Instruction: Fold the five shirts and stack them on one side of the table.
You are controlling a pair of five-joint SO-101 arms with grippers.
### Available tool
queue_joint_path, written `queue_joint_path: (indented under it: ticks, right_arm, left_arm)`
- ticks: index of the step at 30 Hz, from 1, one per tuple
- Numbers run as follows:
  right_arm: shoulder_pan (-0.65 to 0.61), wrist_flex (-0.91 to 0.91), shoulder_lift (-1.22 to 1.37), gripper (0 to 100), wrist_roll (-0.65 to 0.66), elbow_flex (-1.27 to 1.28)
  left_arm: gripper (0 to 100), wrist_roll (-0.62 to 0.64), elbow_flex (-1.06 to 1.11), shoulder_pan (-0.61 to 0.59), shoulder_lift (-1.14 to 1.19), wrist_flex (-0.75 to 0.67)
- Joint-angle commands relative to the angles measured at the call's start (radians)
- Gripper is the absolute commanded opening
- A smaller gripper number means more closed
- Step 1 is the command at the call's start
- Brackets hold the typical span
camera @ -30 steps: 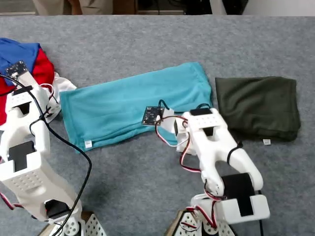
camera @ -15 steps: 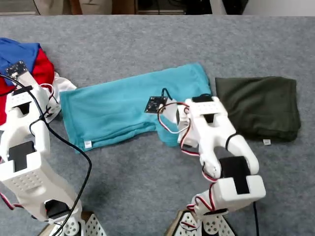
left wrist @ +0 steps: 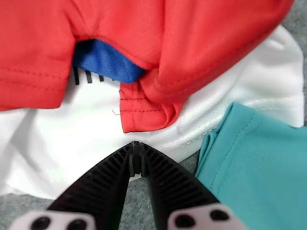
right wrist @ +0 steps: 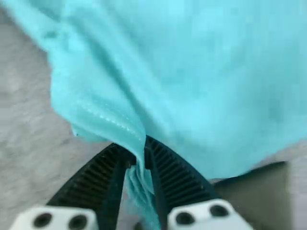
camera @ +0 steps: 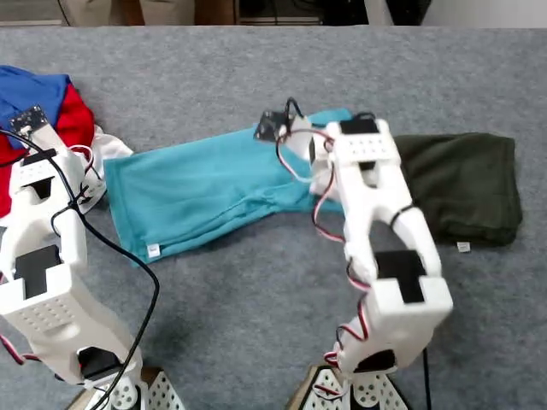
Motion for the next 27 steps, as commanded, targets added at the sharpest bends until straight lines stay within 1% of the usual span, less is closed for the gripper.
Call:
queue_joint_path:
  ticks: [1, 3, 10, 15, 17, 18, 22, 23, 25, 27]
  right_arm:
    - [-0.018, 0.037, 0.093, 0.5, -0.005, -0.242]
    - [-0.039, 0.077, 0.171, 0.5, -0.005, -0.371]
    - [-0.076, 0.189, 0.444, 0.5, 0.08, -0.797]
    - [-0.111, 0.29, 0.588, 0.9, 0.161, -1.023]
    - [-0.125, 0.319, 0.631, 2.5, 0.169, -1.092]
    - [-0.13, 0.328, 0.65, 6.1, 0.169, -1.121]
    - [-0.133, 0.4, 0.68, 30.8, 0.169, -1.233]
    - [-0.133, 0.425, 0.682, 35.6, 0.167, -1.259]
    - [-0.131, 0.48, 0.682, 40.1, 0.166, -1.319]
    - [-0.13, 0.546, 0.682, 39.0, 0.166, -1.392]
  left_arm:
    - [2, 0.0, -0.044, -0.006, -0.004, 0.003]
    - [2, 0.0, -0.044, -0.006, -0.004, 0.003]
    - [2, -0.002, -0.044, -0.006, -0.004, 0.003]
    - [2, -0.003, -0.044, -0.005, -0.004, 0.003]
    - [2, -0.003, -0.044, -0.005, -0.004, 0.003]
    - [2, -0.003, -0.044, -0.005, -0.004, 0.003]
    - [2, -0.003, -0.044, -0.005, -0.004, 0.003]
    - [2, -0.003, -0.044, -0.005, -0.004, 0.003]
    - [2, -0.003, -0.044, -0.005, -0.004, 0.003]
    - [2, -0.003, -0.044, -0.005, -0.004, 0.003]
